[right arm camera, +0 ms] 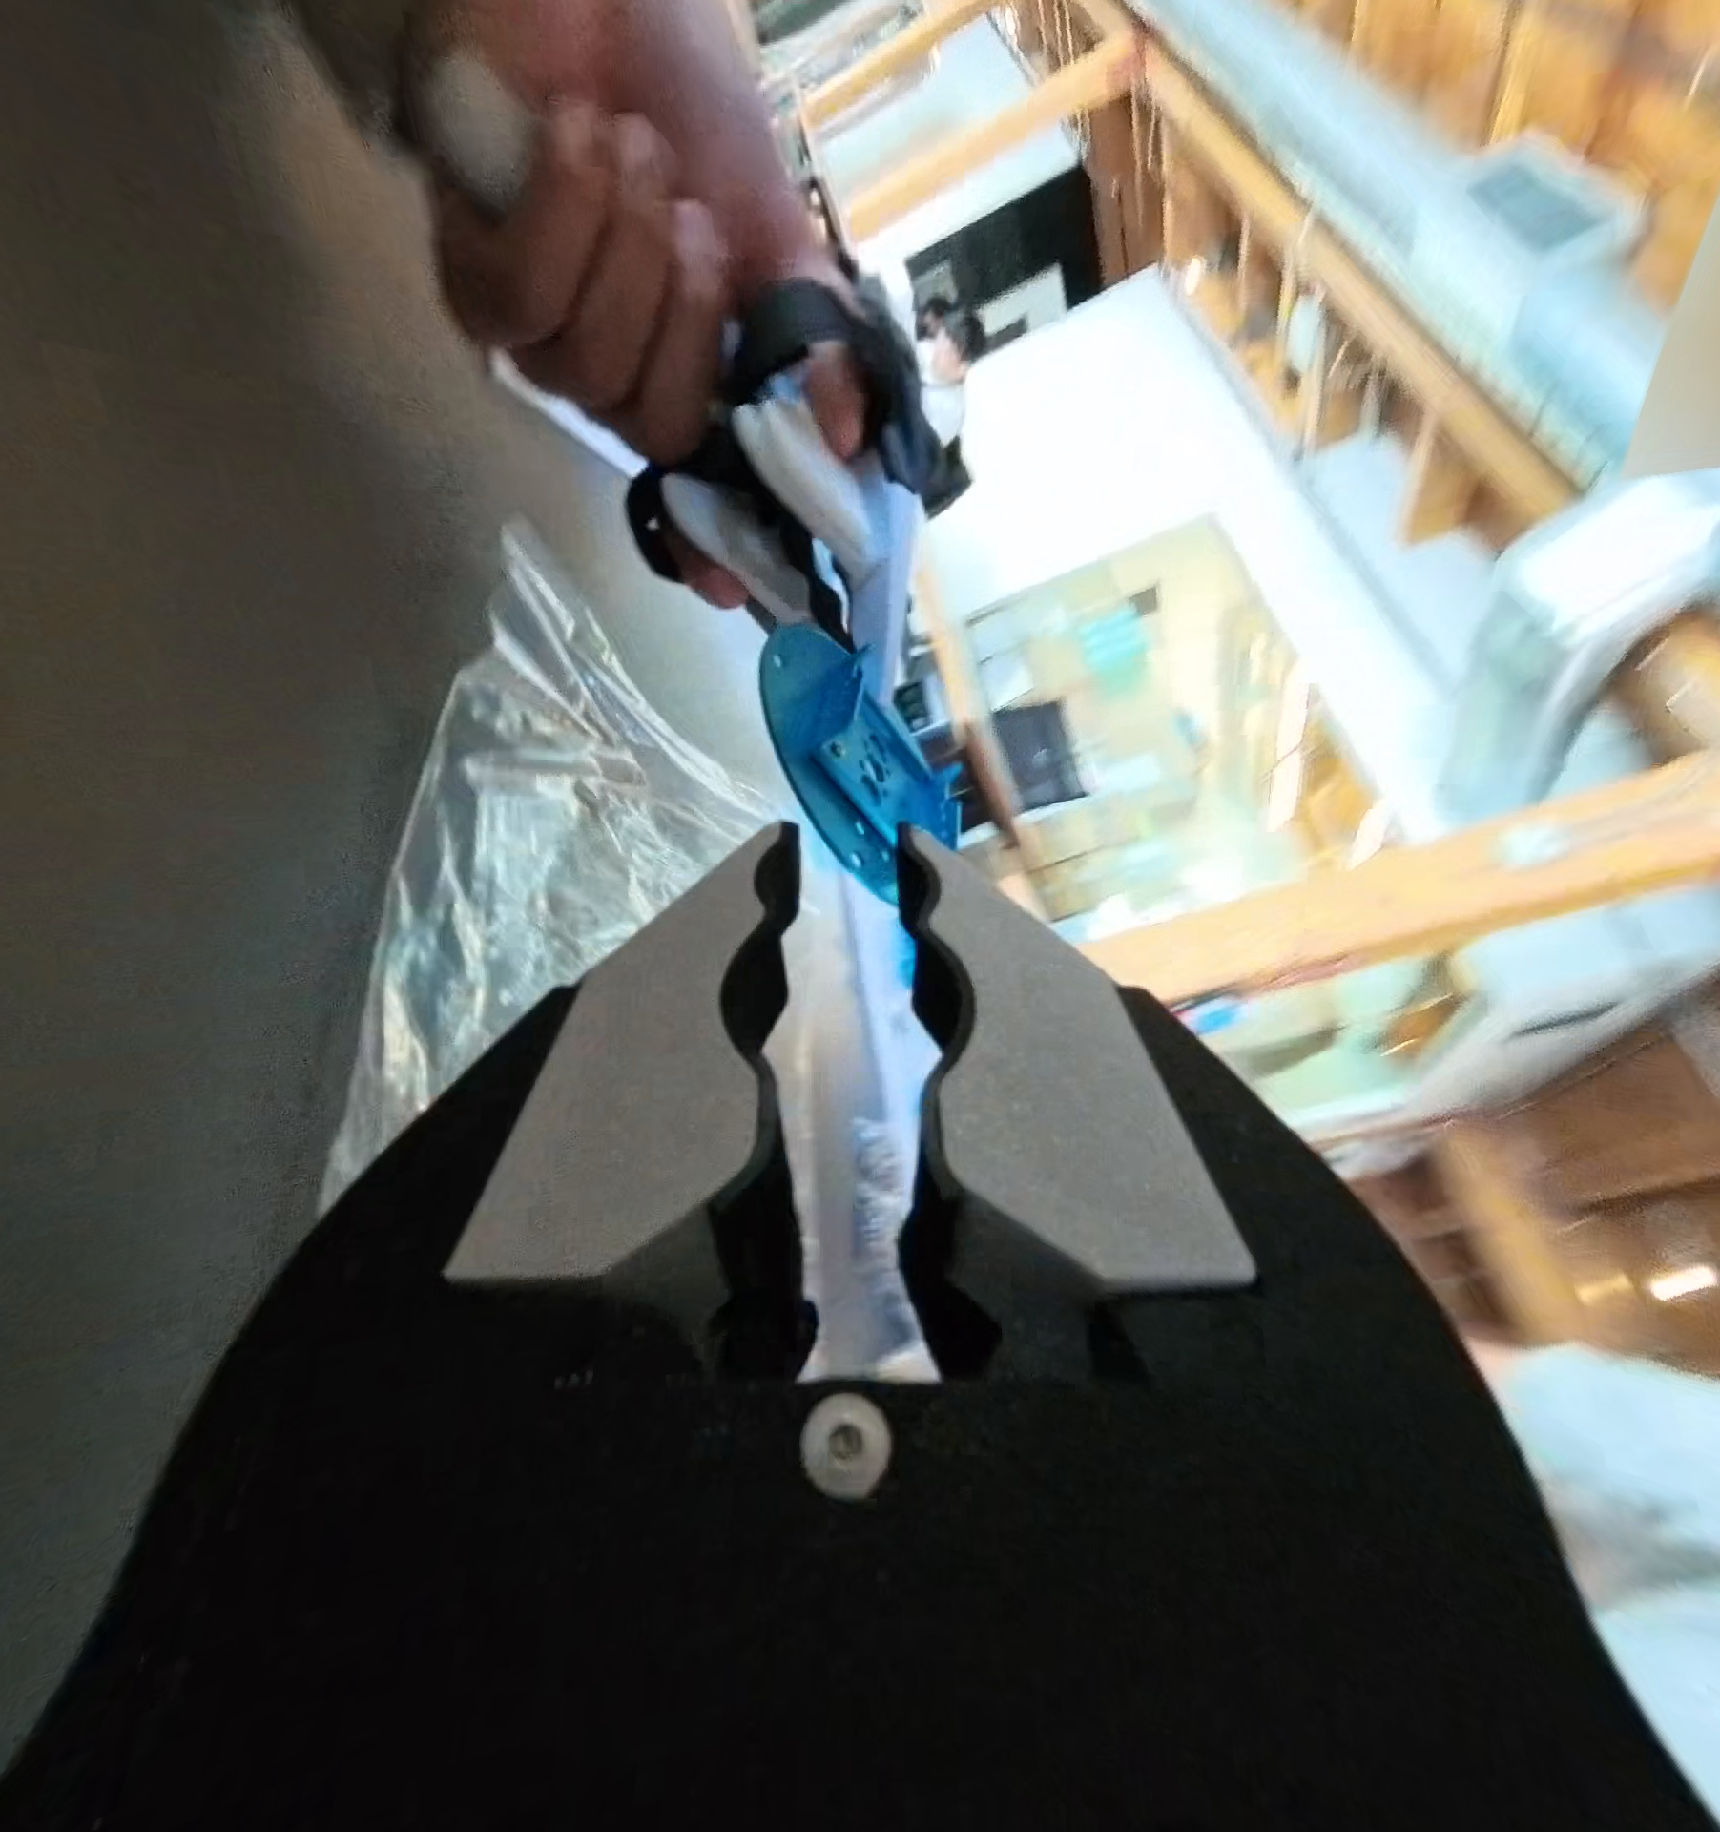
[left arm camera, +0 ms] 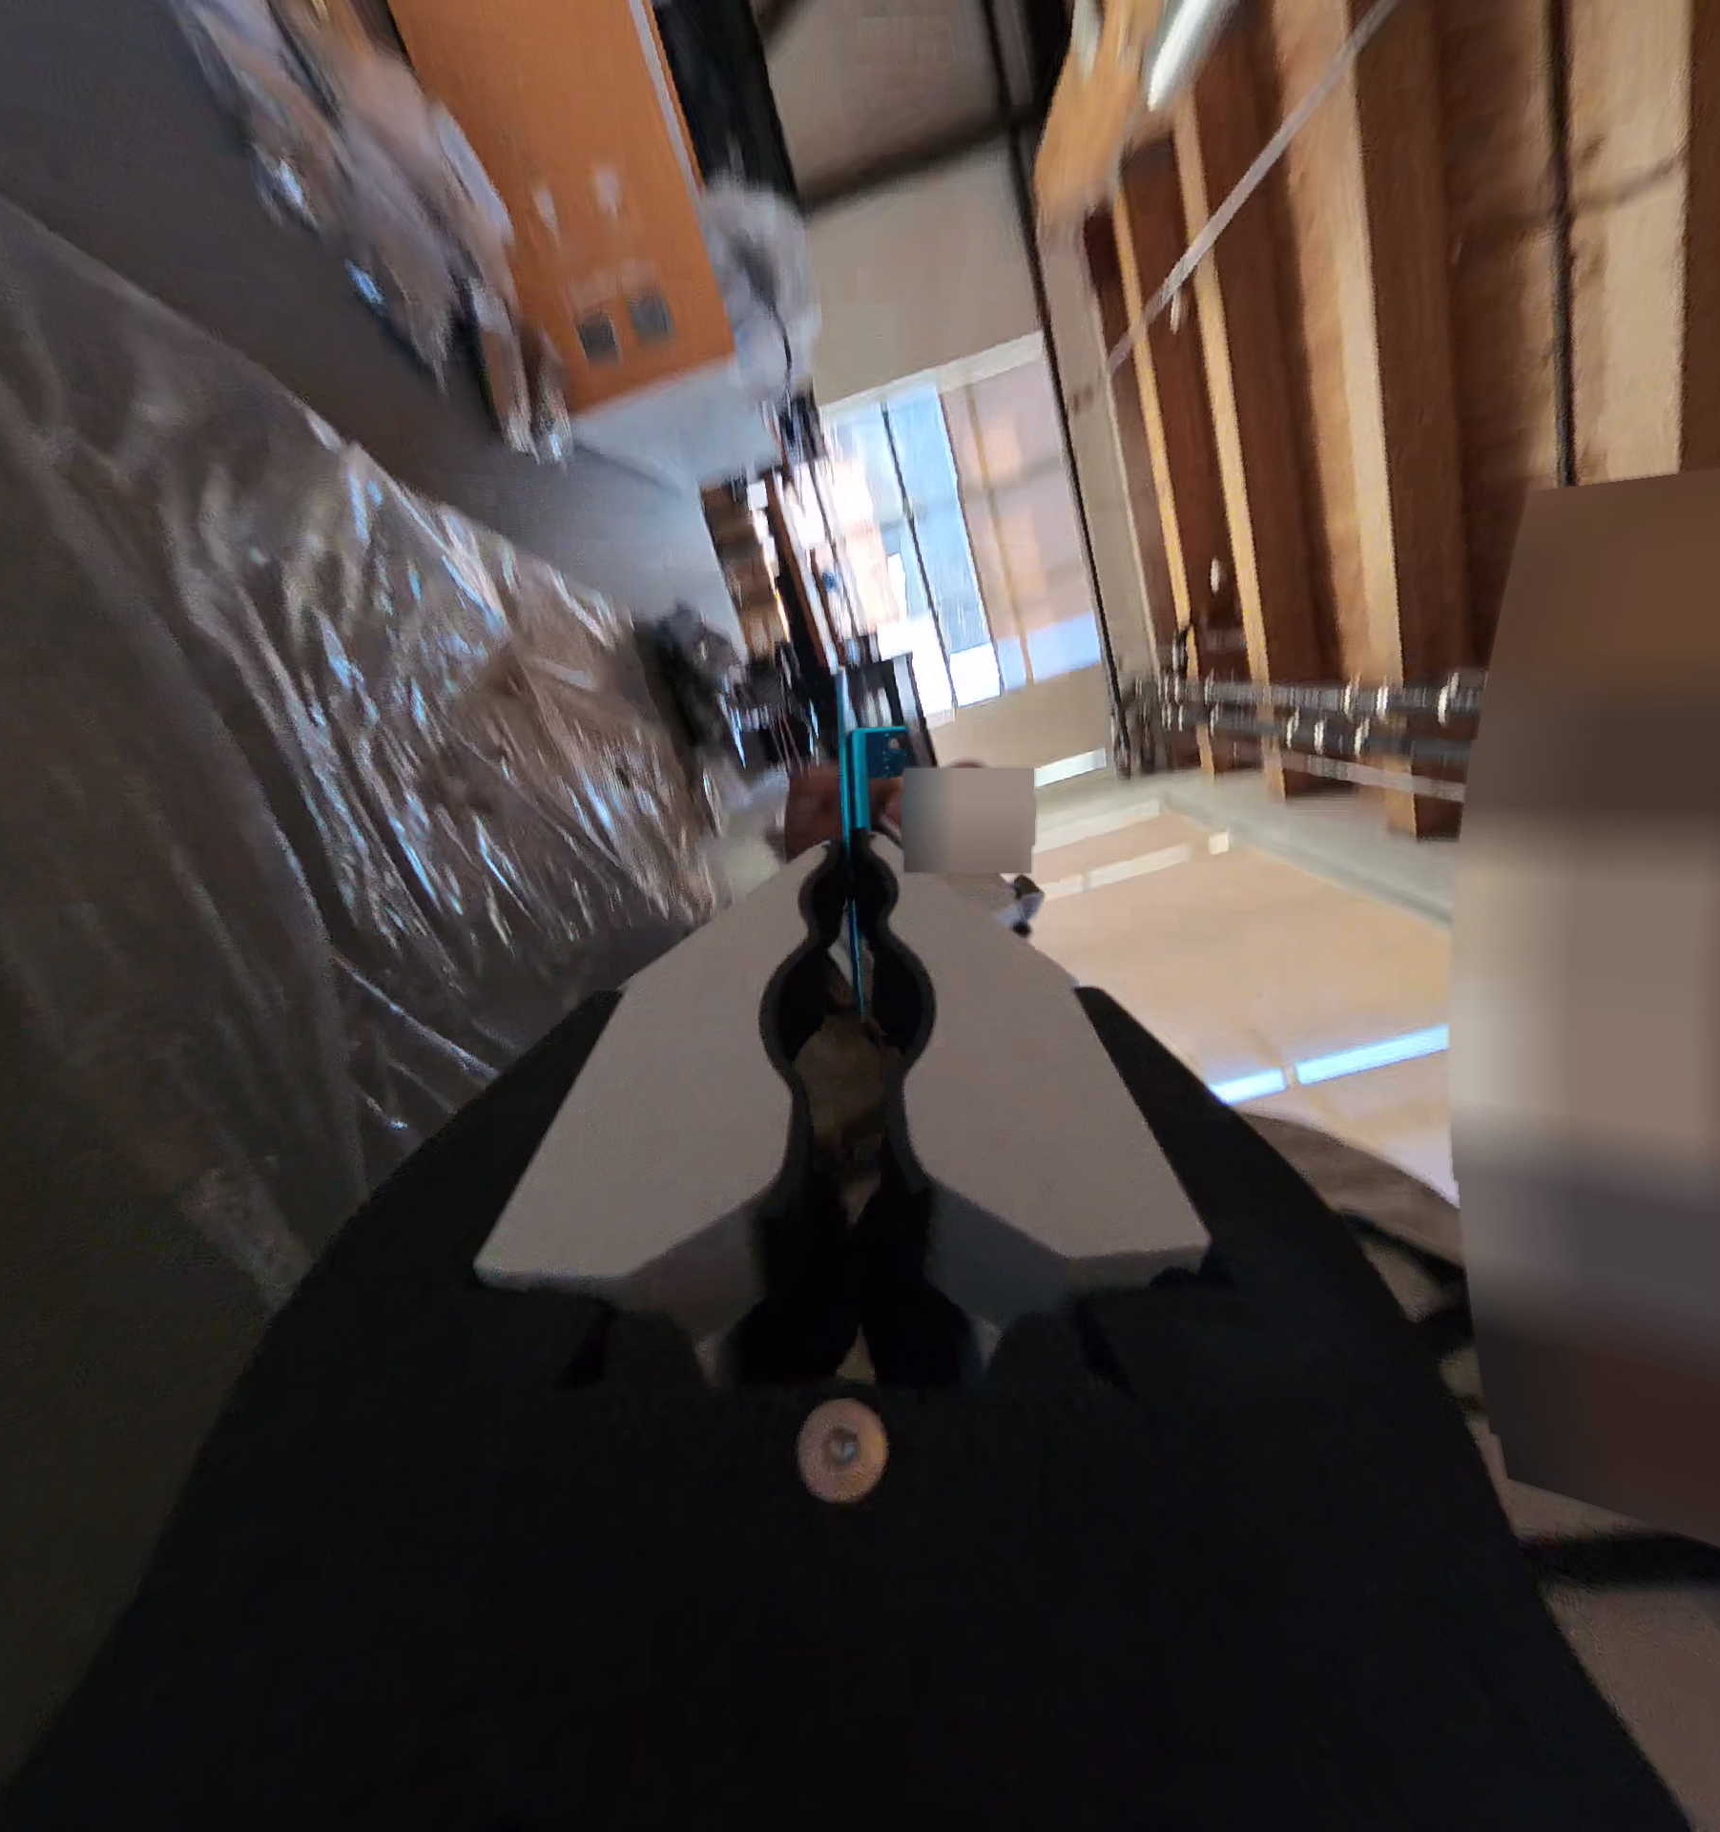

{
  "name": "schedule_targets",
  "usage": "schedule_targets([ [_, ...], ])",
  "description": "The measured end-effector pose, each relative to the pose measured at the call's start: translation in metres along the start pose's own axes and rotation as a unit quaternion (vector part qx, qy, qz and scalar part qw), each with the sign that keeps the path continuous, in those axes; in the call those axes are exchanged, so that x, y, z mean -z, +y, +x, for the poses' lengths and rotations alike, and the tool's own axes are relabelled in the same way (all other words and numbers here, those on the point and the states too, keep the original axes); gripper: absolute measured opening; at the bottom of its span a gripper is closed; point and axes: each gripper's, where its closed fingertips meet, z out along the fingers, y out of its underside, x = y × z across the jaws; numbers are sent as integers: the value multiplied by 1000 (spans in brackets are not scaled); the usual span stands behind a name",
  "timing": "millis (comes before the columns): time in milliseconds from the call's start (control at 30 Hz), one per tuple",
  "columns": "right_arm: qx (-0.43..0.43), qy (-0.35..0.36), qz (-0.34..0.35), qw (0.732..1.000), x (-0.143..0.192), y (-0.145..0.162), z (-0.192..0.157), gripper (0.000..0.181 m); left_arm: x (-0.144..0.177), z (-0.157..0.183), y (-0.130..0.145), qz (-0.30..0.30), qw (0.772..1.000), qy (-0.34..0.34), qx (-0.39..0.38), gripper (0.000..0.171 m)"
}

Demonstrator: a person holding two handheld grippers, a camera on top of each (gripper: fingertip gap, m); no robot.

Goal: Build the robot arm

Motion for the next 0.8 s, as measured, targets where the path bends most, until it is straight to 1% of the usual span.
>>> schedule_targets([
  [33,-74,-16,-11,997,-1,2,5,25,3,0,-7,37,999,-2,-1,0],
  [67,-158,-43,-24,986,-5,5,9,39,5,0,-11,68,998,-1,0,0],
  [100,-245,-81,-30,966,-10,6,10,69,7,0,-13,96,995,1,2,0],
  [133,-333,-100,-34,937,-17,7,14,79,9,1,-15,124,992,4,3,0],
  [167,-399,-116,-42,909,-25,10,17,77,9,1,-15,143,990,6,3,0],
  [200,-441,-143,-34,885,-30,7,17,77,10,1,-14,156,988,2,0,0],
  [233,-472,-149,-20,869,-34,5,21,67,11,-1,-12,168,986,-6,-10,0],
  [267,-483,-159,-1,861,-37,0,23,60,12,-1,-10,176,984,-12,-20,0],
  [300,-480,-173,18,860,-38,-6,22,62,13,0,-7,181,983,-13,-24,0],
  [333,-477,-174,20,861,-40,-6,21,62,14,1,-4,187,982,-13,-26,0],
  [433,-444,-171,-2,880,-43,1,12,71,16,-1,5,188,981,-29,-47,0],
  [533,-398,-185,-17,898,-45,-1,-3,63,18,-2,11,186,981,-21,-40,0],
  [633,-363,-170,-30,916,-49,1,-8,50,18,-4,15,179,984,-7,-24,0],
  [700,-358,-168,-27,918,-49,0,-8,45,17,-3,16,175,984,0,-20,0],
  [800,-365,-174,-25,914,-48,1,-7,45,16,-3,16,172,985,-2,-23,0],
])
